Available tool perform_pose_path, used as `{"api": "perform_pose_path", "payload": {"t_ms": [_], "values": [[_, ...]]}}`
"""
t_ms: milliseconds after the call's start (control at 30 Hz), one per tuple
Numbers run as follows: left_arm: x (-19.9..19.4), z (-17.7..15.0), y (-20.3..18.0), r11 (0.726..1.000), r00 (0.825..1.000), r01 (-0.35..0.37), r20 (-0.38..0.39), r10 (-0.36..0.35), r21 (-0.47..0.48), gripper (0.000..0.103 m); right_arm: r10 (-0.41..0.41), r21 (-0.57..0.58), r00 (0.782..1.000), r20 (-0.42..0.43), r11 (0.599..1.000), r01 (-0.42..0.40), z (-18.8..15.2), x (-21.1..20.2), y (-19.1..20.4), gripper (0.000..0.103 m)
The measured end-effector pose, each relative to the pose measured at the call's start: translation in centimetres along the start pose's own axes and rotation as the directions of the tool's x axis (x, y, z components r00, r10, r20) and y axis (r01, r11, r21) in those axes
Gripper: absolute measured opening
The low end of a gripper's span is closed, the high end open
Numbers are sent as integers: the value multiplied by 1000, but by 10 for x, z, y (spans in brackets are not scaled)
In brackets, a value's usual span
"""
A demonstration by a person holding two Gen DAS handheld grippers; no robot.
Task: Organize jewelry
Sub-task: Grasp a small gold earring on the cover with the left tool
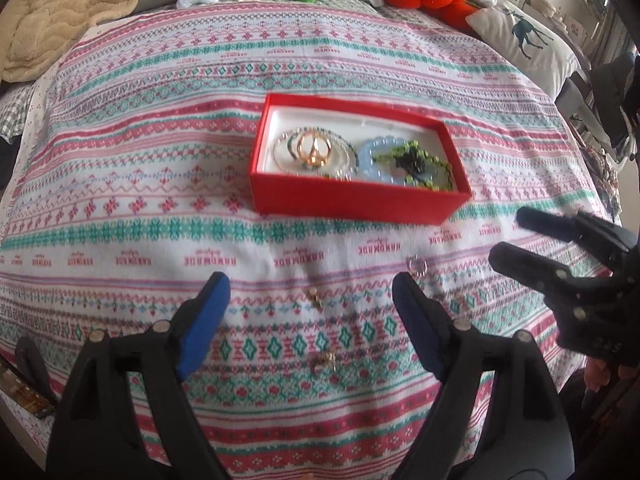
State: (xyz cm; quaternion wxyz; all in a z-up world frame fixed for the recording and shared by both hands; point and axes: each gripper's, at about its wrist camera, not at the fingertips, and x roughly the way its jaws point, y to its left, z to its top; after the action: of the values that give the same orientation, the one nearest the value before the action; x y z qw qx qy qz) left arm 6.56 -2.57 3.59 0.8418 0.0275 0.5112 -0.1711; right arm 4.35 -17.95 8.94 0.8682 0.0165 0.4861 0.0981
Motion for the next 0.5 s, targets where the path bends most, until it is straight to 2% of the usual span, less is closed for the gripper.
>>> {"api": "perform_pose_path", "payload": {"t_ms": [200,400,500], "values": [[3,-24,1,1000,1000,-10,-22,10,10,84,-1,-10,1000,-23,1000,1,-15,0,4,75],[5,-42,6,1000,1000,-11,-2,11,3,84,-12,20,998,-61,1000,13,-31,8,1,75],[6,-54,4,1000,1000,14,12,-14,20,84,-33,31,997,-72,999,35,-39,11,-2,75]]}}
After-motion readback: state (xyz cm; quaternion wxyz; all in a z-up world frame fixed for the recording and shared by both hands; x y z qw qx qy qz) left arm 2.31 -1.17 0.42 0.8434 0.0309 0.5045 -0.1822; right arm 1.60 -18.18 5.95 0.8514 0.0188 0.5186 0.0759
